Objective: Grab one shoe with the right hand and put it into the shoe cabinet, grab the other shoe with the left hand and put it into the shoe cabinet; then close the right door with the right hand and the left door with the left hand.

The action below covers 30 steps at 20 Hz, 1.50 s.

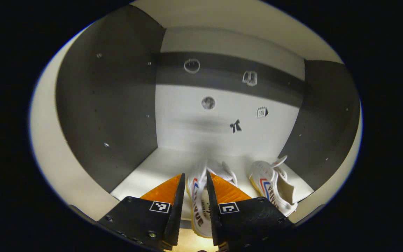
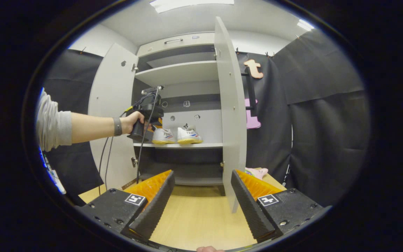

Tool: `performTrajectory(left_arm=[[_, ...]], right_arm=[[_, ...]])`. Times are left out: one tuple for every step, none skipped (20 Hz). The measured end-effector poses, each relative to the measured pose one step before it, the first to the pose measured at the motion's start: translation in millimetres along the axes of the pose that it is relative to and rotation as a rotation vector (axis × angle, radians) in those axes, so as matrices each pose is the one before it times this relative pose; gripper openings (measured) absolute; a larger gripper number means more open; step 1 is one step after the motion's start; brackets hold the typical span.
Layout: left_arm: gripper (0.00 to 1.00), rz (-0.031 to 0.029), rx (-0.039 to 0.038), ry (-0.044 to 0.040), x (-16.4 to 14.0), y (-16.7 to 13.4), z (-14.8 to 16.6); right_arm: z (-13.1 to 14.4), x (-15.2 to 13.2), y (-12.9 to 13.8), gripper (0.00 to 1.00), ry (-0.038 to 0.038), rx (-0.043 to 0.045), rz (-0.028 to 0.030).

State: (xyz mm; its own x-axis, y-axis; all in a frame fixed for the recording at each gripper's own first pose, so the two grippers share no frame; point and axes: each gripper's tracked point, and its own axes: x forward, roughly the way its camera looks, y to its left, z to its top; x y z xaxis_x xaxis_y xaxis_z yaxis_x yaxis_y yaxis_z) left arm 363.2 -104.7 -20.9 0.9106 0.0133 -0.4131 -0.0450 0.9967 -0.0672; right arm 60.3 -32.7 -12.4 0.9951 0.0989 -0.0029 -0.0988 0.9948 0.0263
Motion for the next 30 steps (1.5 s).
performTrajectory(left_arm=[[0.2,-0.00616,0.00181,-0.04984,-14.34,-0.05,12.39],[0.34,-0.02668,-0.00062,-0.04265,-15.63,-2.72,10.19],[0.36,-0.03336,0.00087,-0.03829,-23.56,-4.56,6.38],[0.42,-0.03428,-0.00183,-0.02821,-23.58,-4.09,3.69],[0.42,-0.03252,0.00281,-0.03039,-22.63,-4.7,0.94],[0.42,-0.00823,0.00453,-0.02708,-26.07,0.15,-1.57],[0.42,-0.01467,0.00055,-0.03011,-25.78,-1.21,-3.61],[0.52,-0.003,0.00155,-0.0291,-25.6,0.3,-4.78],[0.63,-0.00975,0.00584,-0.02231,-22.21,-1.8,-5.13],[0.73,0.00867,0.00083,-0.01783,-22.91,2.38,-7.54],[0.76,0.01146,0.00166,-0.00548,-24.99,2.05,-7.82],[0.8,0.0148,0.00206,-0.00106,-21.78,3.08,-9.31],[0.82,0.01222,-0.00684,0.00046,-24.18,2.85,-11.07],[0.87,0.00524,-0.01169,0.00833,-19.87,1.77,-11.06],[0.88,-0.00252,-0.01944,0.00097,-20.9,0.8,-8.76],[0.9,-0.00613,-0.01923,-0.00865,-17.57,0.51,-5.47],[0.91,0.00066,0.00022,-0.00909,-14.47,1.68,-4.34],[0.93,0.01049,0.0169,-0.00223,-13.74,3.51,-6.62],[0.93,0.01623,0.02451,-0.00258,-15.24,3.53,-6.08],[0.93,0.01245,0.02179,0.00962,-14.94,1.14,-9.01],[0.93,0.00632,0.01758,0.00791,-14.13,-3.17,-9.06],[0.93,-0.00283,0.00766,0.0065,-13.55,-4.07,-9.28],[0.93,-0.01501,-0.00314,-0.00615,-10.77,-5.68,-6.47],[0.93,-0.02224,-0.00042,-0.01317,-8.25,-7.76,-3.84],[0.94,-0.01607,0.00881,-0.00929,-6.69,-5.85,-2.99],[0.94,-0.00212,0.01252,-0.00607,-5.09,-2.39,-1.11],[0.94,-0.00723,0.01459,0.00632,-3.77,-4.02,-2.87],[0.93,-0.01608,0.0144,0.01916,0.13,-5.36,-4.2],[0.93,-0.0101,0.01309,0.01265,0.73,-1.74,-2.94],[0.93,-0.01031,0.00565,-0.00099,0.36,-1.39,0.49]], right_arm=[[-0.38,-0.43,2.89,1.0,0.00388,0.00233,0.00782],[0.56,-1.17,2.45,1.0,-0.00049,0.00247,0.00733],[1.72,-1.29,3.24,1.0,-0.00427,-0.00057,0.00767],[0.57,-1.52,2.88,1.0,-0.0031,-0.00459,0.0072],[0.98,-1.6,2.9,1.0,-0.00244,-0.00605,0.00641],[0.11,-2.26,2.37,1.0,-0.00374,-0.00437,0.00329],[1.33,-2.06,1.68,1.0,-0.00595,0.00045,0.00215],[-0.06,-2.35,3.78,1.0,-0.00241,0.00317,0.00741],[-0.02,-1.99,2.74,1.0,0.00044,0.00475,0.00566],[-0.5,-3.66,2.59,1.0,0.00225,0.00349,0.00736],[-0.02,-3.21,1.77,1.0,-0.0015,0.00208,0.00202],[-0.84,-3.12,2.79,1.0,0.00009,-0.00407,0.00327],[0.57,-3.7,1.04,1.0,-0.00284,-0.00585,-0.00015],[0.04,-3.88,2.41,1.0,-0.00008,-0.00741,-0.00141],[-0.98,-4.67,2.01,1.0,-0.0005,-0.00429,0.00028],[-0.9,-7.18,0.37,1.0,-0.00075,-0.00371,-0.00753],[-0.02,-5.92,0.65,1.0,-0.00253,0.00149,-0.00278],[-1.06,-5.97,-0.41,1.0,0.00014,0.00497,-0.01025],[0.55,-6.55,-2.13,1.0,-0.0023,0.00826,-0.01019],[-1.14,-5.92,-0.52,1.0,0.00083,0.0053,-0.00589],[-0.85,-5.31,-3.48,1.0,0.00598,-0.00174,-0.01196],[-1.31,-4.7,-7.79,1.0,0.00474,-0.00413,-0.01973],[-1.2,-3.78,-7.81,1.0,-0.00029,-0.00279,-0.01904],[2.47,-2.65,-8.26,1.0,-0.00911,0.00782,-0.01943],[4.14,0.76,-10.43,1.0,-0.00662,0.00743,-0.02193],[2.29,4.32,-14.1,1.0,-0.00086,0.00023,-0.02993],[6.31,6.03,-16.86,1.0,-0.00665,-0.00363,-0.03647],[8.64,8.63,-17.47,1.0,-0.00888,0.0002,-0.03722],[8.19,8.9,-15.05,1.0,-0.01264,0.01183,-0.02742],[5.36,12.13,-11.09,1.0,-0.00128,0.01401,-0.01358]])
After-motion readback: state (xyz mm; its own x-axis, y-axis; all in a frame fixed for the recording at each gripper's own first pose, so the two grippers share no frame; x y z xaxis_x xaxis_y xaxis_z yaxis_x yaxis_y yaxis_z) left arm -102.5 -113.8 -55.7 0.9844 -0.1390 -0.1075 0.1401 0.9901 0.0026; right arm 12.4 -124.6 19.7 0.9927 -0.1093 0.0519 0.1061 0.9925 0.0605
